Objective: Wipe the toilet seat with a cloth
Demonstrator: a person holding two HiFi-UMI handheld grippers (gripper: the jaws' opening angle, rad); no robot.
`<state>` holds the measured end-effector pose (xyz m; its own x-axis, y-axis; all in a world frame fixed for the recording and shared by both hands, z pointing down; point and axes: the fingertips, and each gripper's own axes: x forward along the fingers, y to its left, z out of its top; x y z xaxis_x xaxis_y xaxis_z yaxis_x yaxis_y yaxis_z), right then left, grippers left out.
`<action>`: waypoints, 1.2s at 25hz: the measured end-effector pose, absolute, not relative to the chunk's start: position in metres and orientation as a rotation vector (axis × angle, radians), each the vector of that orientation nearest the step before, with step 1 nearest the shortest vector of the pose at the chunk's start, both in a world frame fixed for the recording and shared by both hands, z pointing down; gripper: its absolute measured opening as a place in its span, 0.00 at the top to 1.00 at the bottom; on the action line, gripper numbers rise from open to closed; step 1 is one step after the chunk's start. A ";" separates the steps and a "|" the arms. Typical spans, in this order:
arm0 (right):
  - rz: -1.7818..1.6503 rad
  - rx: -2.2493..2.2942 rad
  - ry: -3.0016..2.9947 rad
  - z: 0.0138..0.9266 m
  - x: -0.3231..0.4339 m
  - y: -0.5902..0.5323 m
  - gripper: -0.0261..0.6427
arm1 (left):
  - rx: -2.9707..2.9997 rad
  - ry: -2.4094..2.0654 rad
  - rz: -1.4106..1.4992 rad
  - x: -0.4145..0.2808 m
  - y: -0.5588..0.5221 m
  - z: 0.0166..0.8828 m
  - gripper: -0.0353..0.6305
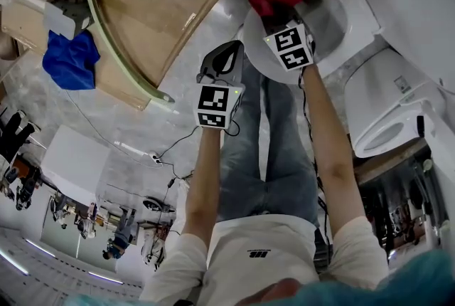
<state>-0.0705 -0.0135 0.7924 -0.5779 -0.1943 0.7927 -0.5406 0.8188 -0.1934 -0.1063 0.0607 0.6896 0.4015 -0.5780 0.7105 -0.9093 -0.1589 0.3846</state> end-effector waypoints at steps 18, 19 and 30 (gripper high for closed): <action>0.534 0.570 -2.219 0.661 -0.025 0.050 0.93 | 1.947 -1.348 0.482 -0.094 0.070 0.571 0.93; 0.529 0.596 -2.233 0.642 -0.021 0.048 0.93 | 1.961 -1.351 0.477 -0.091 0.069 0.557 0.93; 0.424 0.862 -2.403 0.431 0.018 0.021 0.93 | 2.141 -1.362 0.419 -0.055 0.048 0.401 0.93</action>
